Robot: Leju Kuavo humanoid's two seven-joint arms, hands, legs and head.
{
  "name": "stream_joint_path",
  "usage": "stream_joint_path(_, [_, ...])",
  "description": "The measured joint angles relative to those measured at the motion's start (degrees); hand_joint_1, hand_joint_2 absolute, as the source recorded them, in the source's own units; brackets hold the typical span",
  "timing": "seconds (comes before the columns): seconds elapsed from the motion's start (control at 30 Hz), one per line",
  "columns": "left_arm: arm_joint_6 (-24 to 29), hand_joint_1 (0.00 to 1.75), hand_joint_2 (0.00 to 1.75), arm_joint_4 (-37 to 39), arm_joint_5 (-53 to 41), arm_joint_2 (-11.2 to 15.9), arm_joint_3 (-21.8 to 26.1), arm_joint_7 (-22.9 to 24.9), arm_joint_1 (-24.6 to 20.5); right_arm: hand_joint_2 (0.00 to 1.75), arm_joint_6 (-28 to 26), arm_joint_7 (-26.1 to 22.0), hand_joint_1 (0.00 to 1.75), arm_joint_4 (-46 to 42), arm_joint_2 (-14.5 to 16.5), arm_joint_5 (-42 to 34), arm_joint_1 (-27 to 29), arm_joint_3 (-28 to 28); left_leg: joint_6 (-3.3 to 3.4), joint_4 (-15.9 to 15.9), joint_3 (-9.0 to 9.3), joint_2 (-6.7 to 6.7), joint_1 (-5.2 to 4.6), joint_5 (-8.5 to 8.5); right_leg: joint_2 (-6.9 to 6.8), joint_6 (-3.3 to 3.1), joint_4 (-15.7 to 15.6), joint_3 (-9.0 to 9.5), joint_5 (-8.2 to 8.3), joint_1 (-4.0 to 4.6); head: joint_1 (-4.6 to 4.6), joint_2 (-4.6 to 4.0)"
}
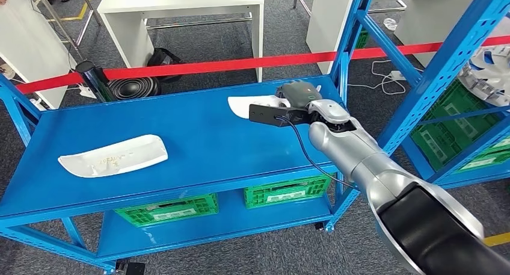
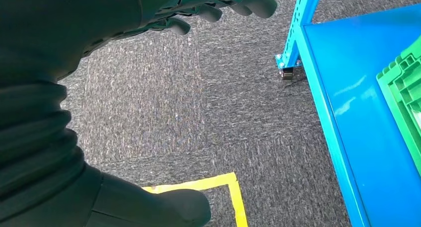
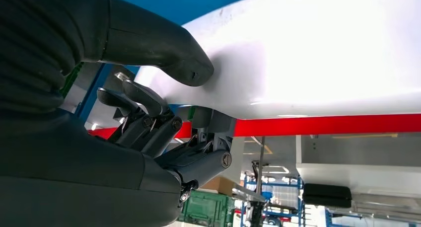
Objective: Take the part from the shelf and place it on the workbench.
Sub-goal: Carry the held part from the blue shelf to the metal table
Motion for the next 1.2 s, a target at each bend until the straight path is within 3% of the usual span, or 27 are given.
stream_joint_path(0.8, [0.2,0.0,1.75,0.0,0.2,0.1,0.2,0.5,0.4,1.75,-2.3,1.3,1.75,0.2,0.9,2.7,0.2,0.0,0.0,0.0,0.0,0.01,0.0,0.0,0.0,0.0,0.0,-0.02,0.0,0.01,0.0,0.0])
stream_joint_path(0.97, [-4.1,0.0,1.75,0.0,-1.1,0.3,0.1,-1.5,0.4,1.75,-1.0,1.7,1.75,0.9,1.3,3.8,1.9,0.0,0.0,0.0,-0.01,0.0,0.0,0.0,0.0,-0.01,0.0,-0.02,-0.01,0.0,0.0,0.0])
stream_joint_path(1.2, [-5.3,0.0,1.75,0.0,-2.4,0.9,-0.1,-2.5,0.4,1.75,-1.2,2.2,1.75,1.8,1.6,4.4,5.7,0.0,0.0,0.0,-0.01,0.0,0.0,-0.01,0.0,0.0,0.0,-0.03,-0.01,0.0,0.0,0.0])
